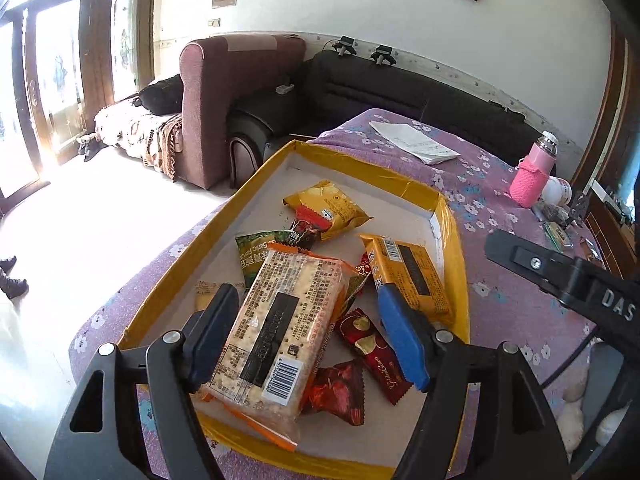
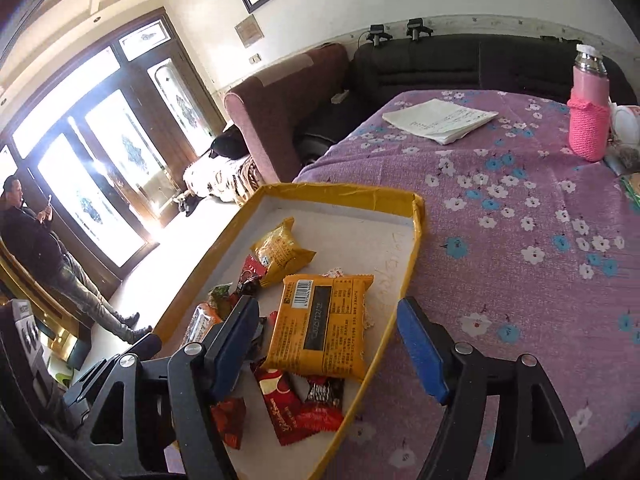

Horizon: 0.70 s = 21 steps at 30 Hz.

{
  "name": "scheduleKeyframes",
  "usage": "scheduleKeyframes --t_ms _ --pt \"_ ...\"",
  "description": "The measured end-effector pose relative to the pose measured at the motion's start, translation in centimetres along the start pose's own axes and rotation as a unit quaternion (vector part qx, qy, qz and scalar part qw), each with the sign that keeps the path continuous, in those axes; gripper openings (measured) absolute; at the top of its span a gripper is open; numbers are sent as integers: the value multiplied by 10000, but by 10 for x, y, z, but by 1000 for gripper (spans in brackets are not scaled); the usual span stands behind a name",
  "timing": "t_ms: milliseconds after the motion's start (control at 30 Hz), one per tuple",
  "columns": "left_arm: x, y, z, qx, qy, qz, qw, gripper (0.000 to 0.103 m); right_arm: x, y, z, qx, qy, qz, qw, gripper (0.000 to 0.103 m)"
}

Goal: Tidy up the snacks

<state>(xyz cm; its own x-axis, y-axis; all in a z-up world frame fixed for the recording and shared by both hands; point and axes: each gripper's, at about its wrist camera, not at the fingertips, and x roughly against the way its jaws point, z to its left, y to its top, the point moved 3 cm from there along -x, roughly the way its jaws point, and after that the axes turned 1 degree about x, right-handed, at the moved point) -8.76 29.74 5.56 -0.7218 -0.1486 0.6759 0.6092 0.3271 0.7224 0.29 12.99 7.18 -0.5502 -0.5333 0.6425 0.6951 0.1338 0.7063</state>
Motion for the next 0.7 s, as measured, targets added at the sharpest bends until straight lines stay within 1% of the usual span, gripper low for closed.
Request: scheduleKeyframes --t_ms 200,267,400,533,600,700 --pt "25 -2 -13 -106 79 -210 9997 73 60 -23 -4 410 -150 -424 9981 75" --pt "36 -2 -19 -162 116 -312 9993 74 80 -34 -8 565 -225 -540 9967 76" --pt "59 -2 -32 -246 230 -635 9974 76 116 -60 -18 829 -520 -813 9919 77" --pt "84 -4 -47 -325 418 -1095 9926 83 146 -81 -25 782 -659 -1148 9881 78" --pt "96 -5 -54 -386 498 -1312 9893 84 155 -86 -26 722 -687 -1298 9865 80" --pt "113 -6 -64 -512 695 -1600 9833 87 160 -94 -22 654 -618 -1372 9865 80"
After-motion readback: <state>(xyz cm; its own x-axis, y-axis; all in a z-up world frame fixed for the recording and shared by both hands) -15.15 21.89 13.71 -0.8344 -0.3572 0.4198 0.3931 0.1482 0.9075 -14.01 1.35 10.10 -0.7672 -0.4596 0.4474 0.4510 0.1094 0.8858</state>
